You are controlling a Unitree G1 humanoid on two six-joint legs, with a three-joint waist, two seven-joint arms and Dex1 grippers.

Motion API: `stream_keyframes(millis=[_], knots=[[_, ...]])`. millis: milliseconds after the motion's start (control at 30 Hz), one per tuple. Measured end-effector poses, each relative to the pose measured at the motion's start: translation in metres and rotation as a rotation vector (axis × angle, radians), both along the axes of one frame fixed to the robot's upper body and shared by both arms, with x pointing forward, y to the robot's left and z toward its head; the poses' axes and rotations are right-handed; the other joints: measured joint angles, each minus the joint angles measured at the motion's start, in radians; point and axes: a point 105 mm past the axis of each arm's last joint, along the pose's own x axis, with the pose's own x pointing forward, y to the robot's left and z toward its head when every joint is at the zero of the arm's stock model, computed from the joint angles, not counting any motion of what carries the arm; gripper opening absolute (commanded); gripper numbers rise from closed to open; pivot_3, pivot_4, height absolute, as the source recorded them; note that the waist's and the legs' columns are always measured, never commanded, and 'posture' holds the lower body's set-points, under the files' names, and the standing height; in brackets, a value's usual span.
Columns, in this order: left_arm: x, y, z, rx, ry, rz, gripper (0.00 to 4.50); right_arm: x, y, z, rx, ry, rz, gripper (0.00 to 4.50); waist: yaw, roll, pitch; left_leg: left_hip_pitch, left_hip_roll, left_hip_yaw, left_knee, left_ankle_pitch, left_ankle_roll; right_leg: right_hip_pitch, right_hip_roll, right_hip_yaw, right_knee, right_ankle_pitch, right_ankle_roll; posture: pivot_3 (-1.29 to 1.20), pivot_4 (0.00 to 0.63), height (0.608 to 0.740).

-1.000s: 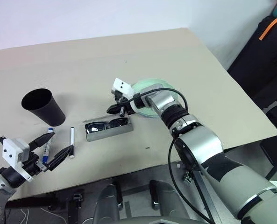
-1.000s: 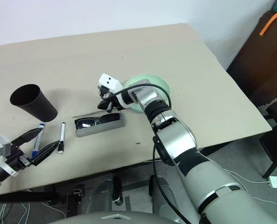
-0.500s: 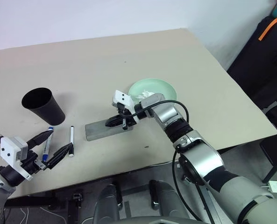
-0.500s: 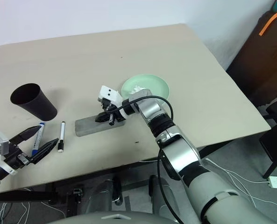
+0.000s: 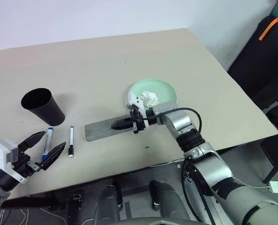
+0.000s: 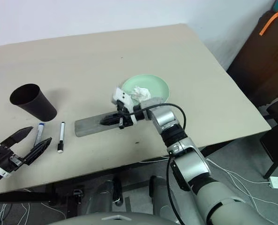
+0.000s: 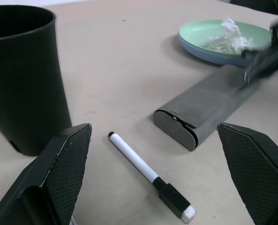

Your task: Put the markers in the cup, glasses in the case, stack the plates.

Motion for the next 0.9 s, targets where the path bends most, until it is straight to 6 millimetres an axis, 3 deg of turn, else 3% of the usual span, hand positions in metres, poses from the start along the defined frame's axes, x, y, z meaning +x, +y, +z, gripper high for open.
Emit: stream_keyframes(millis=[133, 167, 200, 233, 267, 300, 333, 400, 467, 500, 533, 633, 733, 900], knots=[[0.000, 0.002, 0.004, -0.030, 0.006, 0.038, 4.50, 0.002, 0.004, 0.000, -0.018, -0.072, 0.005, 0.02, -0.001, 0.000, 0.000, 0.000, 0.005, -0.002, 0.000, 0.000, 0.000, 0.002, 0.006, 0.000, -0.005, 0.005, -0.004, 0.00, 0.150, 0.735], [-0.001, 0.005, 0.003, -0.031, 0.013, 0.059, 4.50, 0.001, 0.004, 0.001, -0.014, -0.070, 0.013, 0.02, 0.000, 0.005, 0.000, -0.002, 0.015, 0.000, -0.001, 0.000, 0.000, 0.007, 0.014, -0.001, -0.016, 0.013, -0.004, 0.00, 0.150, 0.735], [-0.001, 0.008, 0.002, -0.034, 0.025, 0.085, 4.50, 0.000, 0.003, 0.002, -0.007, -0.057, 0.019, 0.02, 0.006, 0.007, 0.001, -0.004, 0.026, 0.008, -0.011, 0.001, -0.002, 0.006, 0.011, -0.011, -0.006, 0.014, -0.013, 0.00, 0.150, 0.735], [0.000, 0.010, 0.001, -0.038, 0.032, 0.110, 4.50, -0.001, 0.000, 0.004, 0.008, -0.032, 0.027, 0.02, 0.016, -0.001, 0.000, 0.004, 0.034, 0.032, -0.017, 0.004, -0.005, 0.007, -0.005, -0.035, 0.040, -0.024, -0.038, 0.00, 0.150, 0.735], [-0.001, 0.013, -0.001, -0.043, 0.044, 0.138, 4.50, -0.003, -0.002, 0.011, 0.039, -0.009, 0.039, 0.02, 0.027, -0.015, 0.000, 0.022, 0.033, 0.051, -0.015, 0.009, -0.013, 0.008, -0.011, -0.034, 0.070, -0.062, -0.038, 0.00, 0.150, 0.735], [-0.004, 0.016, -0.004, -0.047, 0.063, 0.165, 4.50, -0.005, -0.002, 0.019, 0.072, 0.004, 0.057, 0.02, 0.031, -0.020, 0.003, 0.034, 0.022, 0.049, -0.002, 0.011, -0.017, 0.005, -0.020, -0.029, 0.076, -0.072, -0.021, 0.00, 0.150, 0.735], [-0.008, 0.018, -0.007, -0.055, 0.087, 0.187, 4.50, -0.008, -0.003, 0.027, 0.102, 0.011, 0.075, 0.02, 0.036, -0.015, 0.003, 0.035, 0.009, 0.014, 0.008, 0.010, -0.018, 0.008, -0.017, -0.030, 0.075, -0.073, -0.021, 0.00, 0.150, 0.735], [-0.010, 0.023, -0.008, -0.089, 0.117, 0.222, 4.50, -0.011, -0.009, 0.045, 0.152, 0.008, 0.104, 0.19, 0.038, -0.003, 0.006, 0.037, -0.025, -0.065, 0.039, -0.010, -0.039, 0.014, -0.022, -0.055, 0.069, -0.072, -0.019, 0.00, 0.150, 0.735], [-0.013, 0.024, -0.008, -0.112, 0.138, 0.240, 4.50, -0.014, -0.013, 0.052, 0.182, 0.027, 0.124, 0.60, 0.030, 0.007, 0.010, 0.037, -0.022, -0.095, 0.041, -0.022, -0.037, 0.033, -0.017, -0.080, 0.044, -0.066, -0.018, 0.00, 0.150, 0.735], [-0.013, 0.025, -0.008, -0.118, 0.142, 0.249, 4.50, -0.015, -0.014, 0.054, 0.191, 0.033, 0.128, 0.91, 0.024, 0.017, 0.011, 0.032, -0.015, -0.104, 0.037, -0.022, -0.036, 0.042, -0.007, -0.090, 0.017, -0.051, -0.014, 0.00, 0.150, 0.735], [-0.013, 0.027, -0.006, -0.109, 0.143, 0.262, 4.50, -0.014, -0.014, 0.055, 0.197, 0.035, 0.127, 1.25, 0.021, 0.023, 0.009, 0.023, -0.005, -0.107, 0.030, -0.022, -0.036, 0.050, 0.005, -0.093, -0.009, -0.036, -0.014, 0.00, 0.150, 0.735], [-0.011, 0.030, -0.006, -0.083, 0.151, 0.297, 4.50, -0.014, -0.017, 0.057, 0.205, 0.041, 0.126, 2.30, 0.024, 0.010, 0.005, 0.021, -0.010, -0.086, 0.037, -0.022, -0.036, 0.032, -0.006, -0.077, 0.018, -0.033, -0.014, 0.00, 0.150, 0.735], [-0.005, 0.042, -0.010, 0.006, 0.187, 0.398, 4.50, -0.013, -0.022, 0.060, 0.216, 0.024, 0.116, 3.37, 0.034, 0.011, 0.005, 0.019, -0.012, -0.079, 0.031, -0.022, -0.036, 0.023, -0.003, -0.081, 0.015, -0.032, -0.016, 0.00, 0.150, 0.735], [0.009, 0.046, -0.019, 0.038, 0.227, 0.453, 4.50, -0.013, -0.025, 0.077, 0.296, -0.084, 0.089, 3.37, 0.050, 0.011, 0.005, 0.020, -0.009, -0.077, 0.031, -0.021, -0.035, 0.020, 0.004, -0.079, 0.020, -0.031, -0.015, 0.00, 0.150, 0.735]])
